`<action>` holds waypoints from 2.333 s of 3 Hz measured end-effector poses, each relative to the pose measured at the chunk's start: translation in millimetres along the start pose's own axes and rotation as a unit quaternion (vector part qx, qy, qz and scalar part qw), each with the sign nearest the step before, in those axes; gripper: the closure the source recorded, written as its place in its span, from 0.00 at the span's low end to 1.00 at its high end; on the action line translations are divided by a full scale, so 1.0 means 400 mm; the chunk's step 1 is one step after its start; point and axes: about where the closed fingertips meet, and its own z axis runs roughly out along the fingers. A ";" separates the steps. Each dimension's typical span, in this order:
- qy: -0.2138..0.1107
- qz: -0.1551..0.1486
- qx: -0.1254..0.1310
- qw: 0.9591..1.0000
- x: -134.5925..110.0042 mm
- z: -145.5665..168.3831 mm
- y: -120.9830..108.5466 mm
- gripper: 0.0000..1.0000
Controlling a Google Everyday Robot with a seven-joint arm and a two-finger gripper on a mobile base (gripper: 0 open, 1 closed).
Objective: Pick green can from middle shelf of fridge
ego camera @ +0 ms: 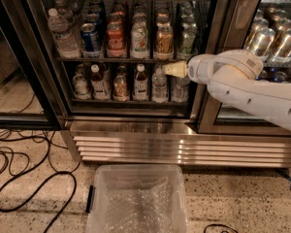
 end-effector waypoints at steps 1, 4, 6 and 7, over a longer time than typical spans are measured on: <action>-0.004 0.011 -0.034 0.999 0.019 0.013 0.076 0.00; -0.050 -0.003 -0.027 0.998 -0.086 0.054 0.018 0.12; -0.057 -0.013 -0.014 0.998 -0.115 0.095 -0.013 0.23; -0.052 -0.010 -0.018 0.998 -0.103 0.119 0.000 0.20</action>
Offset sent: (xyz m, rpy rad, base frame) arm -0.0049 0.0560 -0.0069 0.1225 0.0025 0.1132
